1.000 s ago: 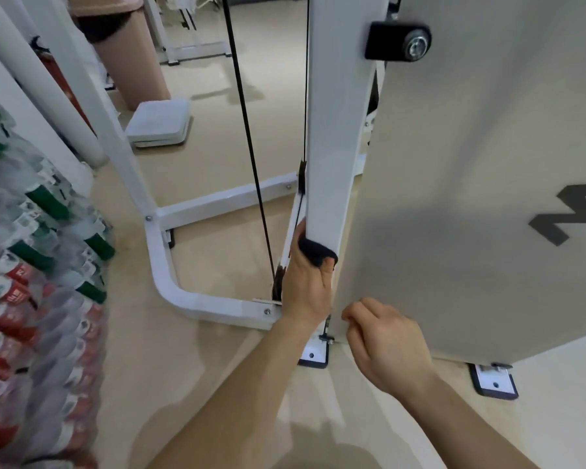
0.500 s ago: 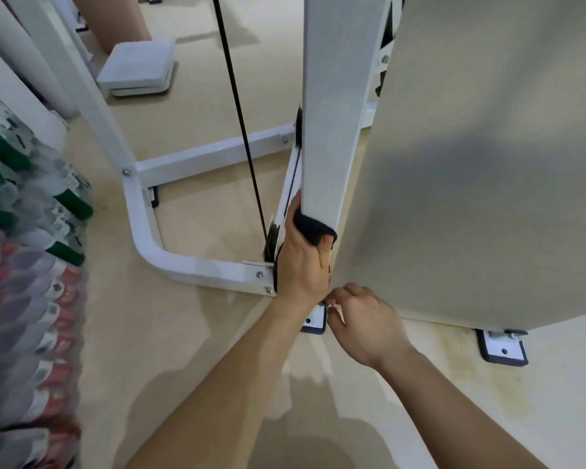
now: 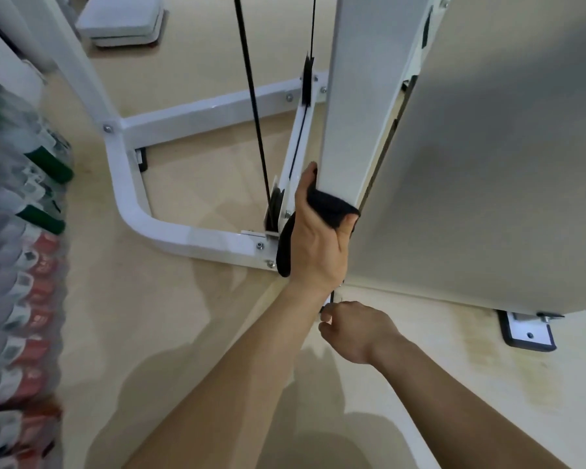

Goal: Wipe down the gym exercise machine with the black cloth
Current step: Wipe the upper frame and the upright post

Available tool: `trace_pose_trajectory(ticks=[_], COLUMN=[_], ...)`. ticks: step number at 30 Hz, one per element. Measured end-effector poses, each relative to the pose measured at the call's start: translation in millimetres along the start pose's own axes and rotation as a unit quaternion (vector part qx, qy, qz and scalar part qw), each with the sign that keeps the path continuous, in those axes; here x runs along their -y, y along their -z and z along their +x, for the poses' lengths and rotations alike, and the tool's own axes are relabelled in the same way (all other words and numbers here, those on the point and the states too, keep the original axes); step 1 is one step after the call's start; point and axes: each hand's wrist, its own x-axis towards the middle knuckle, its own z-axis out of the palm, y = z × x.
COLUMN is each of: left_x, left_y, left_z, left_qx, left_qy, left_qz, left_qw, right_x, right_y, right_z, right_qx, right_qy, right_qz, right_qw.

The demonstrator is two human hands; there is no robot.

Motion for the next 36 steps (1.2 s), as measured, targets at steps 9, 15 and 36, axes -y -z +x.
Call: trace_pose_trajectory(ticks=[9, 15, 36], left_x=[108, 154, 168], left_y=[-28, -40, 32], left_z=[-41, -54, -73], left_qx=[0.032, 0.003, 0.042], left_qy=[0.112, 0.110, 0.277], left_qz=[0.063, 0.099, 0.082], left_qw=[0.991, 0.989, 0.956], right_x=[-15, -37, 27], right_y=[-60, -93, -109], right_z=[48, 80, 79], right_qx=[-0.109, -0.245, -0.091], right_qy=[-0.048, -0.030, -0.093], right_qz=[0.121, 0.113, 0.647], right_qw=[0.986, 0.962, 0.752])
